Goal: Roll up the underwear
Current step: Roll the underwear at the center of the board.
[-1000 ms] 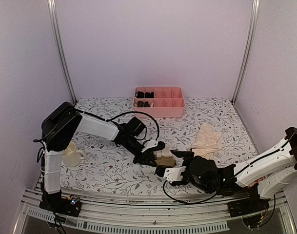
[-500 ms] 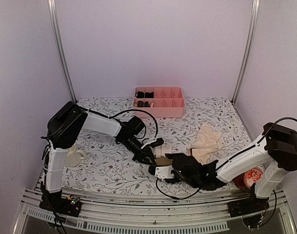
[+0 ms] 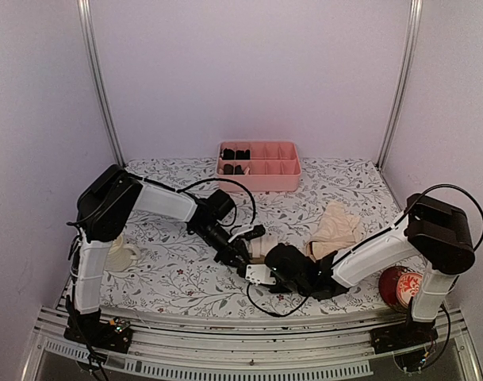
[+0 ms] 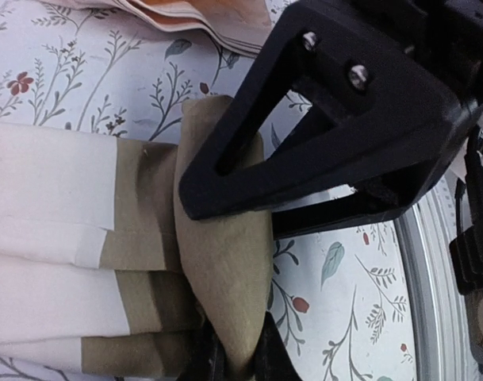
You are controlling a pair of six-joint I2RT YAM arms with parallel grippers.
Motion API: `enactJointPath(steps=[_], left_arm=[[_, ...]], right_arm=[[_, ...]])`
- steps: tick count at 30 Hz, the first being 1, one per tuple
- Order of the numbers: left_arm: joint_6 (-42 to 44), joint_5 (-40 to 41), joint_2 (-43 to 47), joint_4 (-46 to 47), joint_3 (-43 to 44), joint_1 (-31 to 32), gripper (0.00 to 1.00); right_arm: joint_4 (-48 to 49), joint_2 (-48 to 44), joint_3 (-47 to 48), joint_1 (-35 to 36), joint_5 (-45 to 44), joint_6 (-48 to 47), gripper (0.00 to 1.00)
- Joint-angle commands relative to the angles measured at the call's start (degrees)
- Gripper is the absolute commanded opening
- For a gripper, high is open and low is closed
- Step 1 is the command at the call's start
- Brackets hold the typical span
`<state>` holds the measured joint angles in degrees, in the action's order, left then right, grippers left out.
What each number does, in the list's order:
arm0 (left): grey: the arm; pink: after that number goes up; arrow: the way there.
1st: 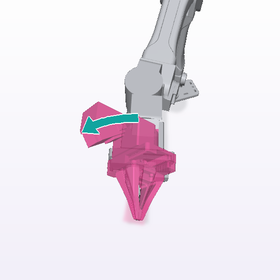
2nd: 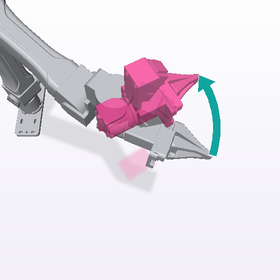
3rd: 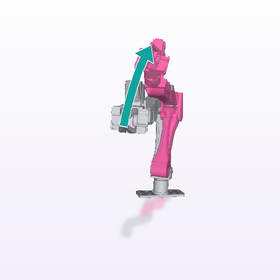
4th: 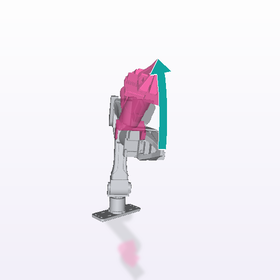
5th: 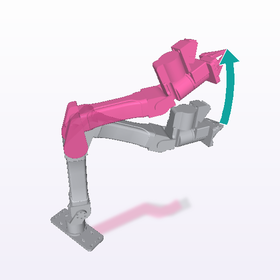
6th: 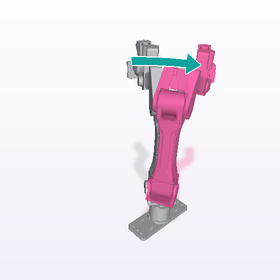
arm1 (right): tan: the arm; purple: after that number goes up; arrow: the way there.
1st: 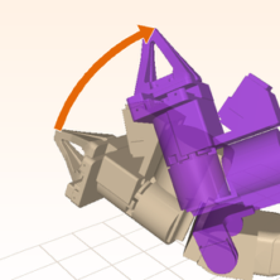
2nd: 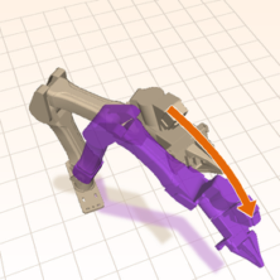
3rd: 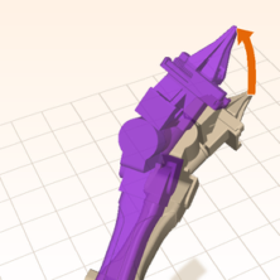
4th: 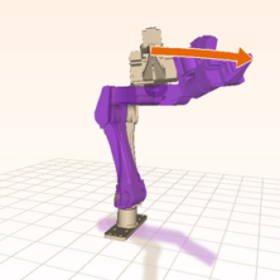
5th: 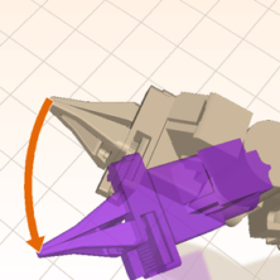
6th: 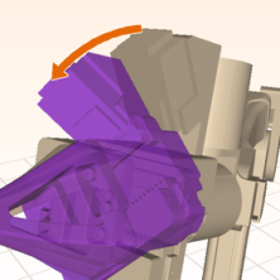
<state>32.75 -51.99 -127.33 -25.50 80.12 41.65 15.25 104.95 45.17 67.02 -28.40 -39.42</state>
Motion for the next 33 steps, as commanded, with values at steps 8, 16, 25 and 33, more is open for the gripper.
enactJointPath(steps=[8, 16, 25, 33], left_arm=[[0.21, 4.95, -2.00, -4.85, -1.16, -0.67, 0.09], [-1.59, 9.76, 10.34, 5.98, -9.69, -1.05, 0.58], [-4.33, 20.05, 28.29, 31.47, -27.80, -1.84, 0.90], [1.97, 25.52, 36.51, 51.25, -41.92, -1.25, 0.83]], right_arm=[[-9.72, 3.15, 4.02, -0.29, 4.50, 3.28, 0.11], [-18.71, 4.44, 8.60, -1.44, 12.12, 8.22, 0.09], [-26.04, 6.90, 13.00, -4.84, 21.88, 12.17, 0.09], [-33.21, 9.22, 18.44, -8.55, 32.06, 14.96, 0.09]])
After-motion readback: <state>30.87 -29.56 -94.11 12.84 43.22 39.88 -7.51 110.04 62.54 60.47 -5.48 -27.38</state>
